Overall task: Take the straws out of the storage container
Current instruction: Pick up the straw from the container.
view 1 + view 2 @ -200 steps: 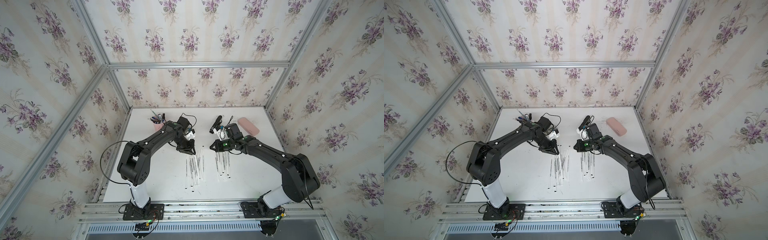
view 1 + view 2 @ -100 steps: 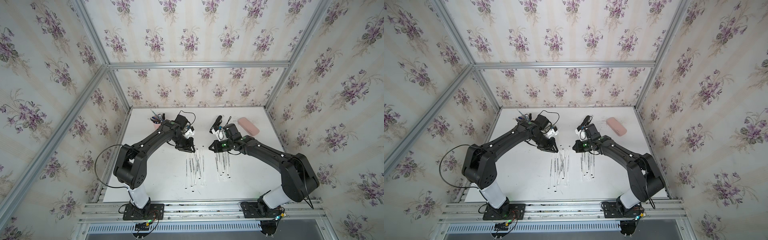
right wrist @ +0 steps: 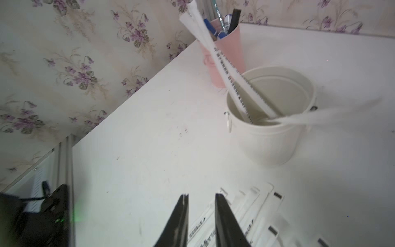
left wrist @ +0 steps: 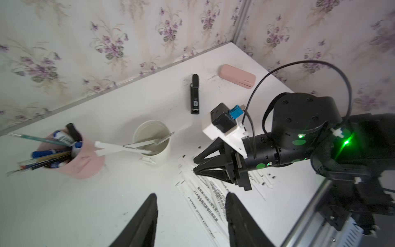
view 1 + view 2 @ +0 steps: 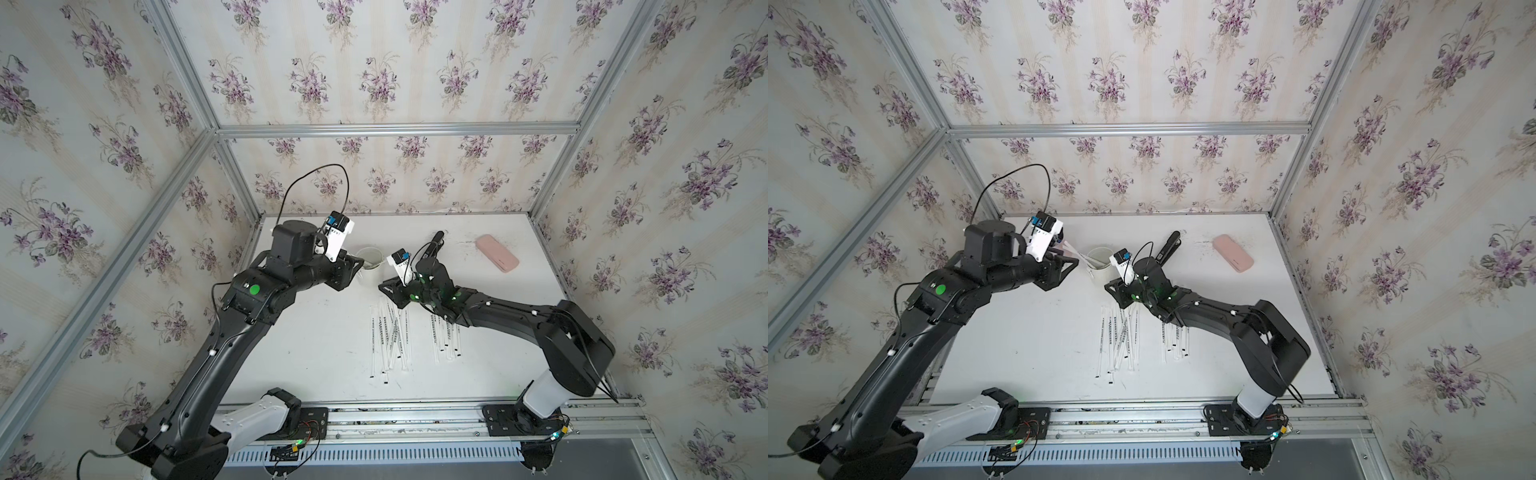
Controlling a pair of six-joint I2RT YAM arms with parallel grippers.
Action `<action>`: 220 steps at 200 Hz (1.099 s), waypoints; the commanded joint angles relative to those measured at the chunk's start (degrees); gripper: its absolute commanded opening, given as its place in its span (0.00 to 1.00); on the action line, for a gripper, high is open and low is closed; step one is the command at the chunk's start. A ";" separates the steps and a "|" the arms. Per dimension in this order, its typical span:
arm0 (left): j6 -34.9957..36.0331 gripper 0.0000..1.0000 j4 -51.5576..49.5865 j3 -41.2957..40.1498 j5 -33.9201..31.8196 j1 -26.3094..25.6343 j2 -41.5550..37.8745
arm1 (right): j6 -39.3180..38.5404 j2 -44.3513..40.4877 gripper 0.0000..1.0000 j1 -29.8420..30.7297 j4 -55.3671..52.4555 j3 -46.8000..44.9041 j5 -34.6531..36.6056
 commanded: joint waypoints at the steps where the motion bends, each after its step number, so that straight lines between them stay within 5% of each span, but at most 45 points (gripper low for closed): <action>1: 3.20 0.54 5.83 -3.61 -10.88 1.21 -3.76 | -1.36 4.18 0.29 0.15 8.71 2.81 8.42; 72: 2.62 0.54 7.13 -6.78 -8.75 1.49 -6.13 | 0.66 11.79 0.33 0.08 6.89 10.76 15.10; 141: 2.49 0.54 7.35 -7.01 -8.22 1.77 -5.75 | 5.08 6.63 0.32 0.13 6.25 3.96 8.74; 220: 2.27 0.54 7.32 -7.16 -7.41 3.15 -4.45 | 6.18 11.78 0.34 -1.19 4.67 9.22 12.04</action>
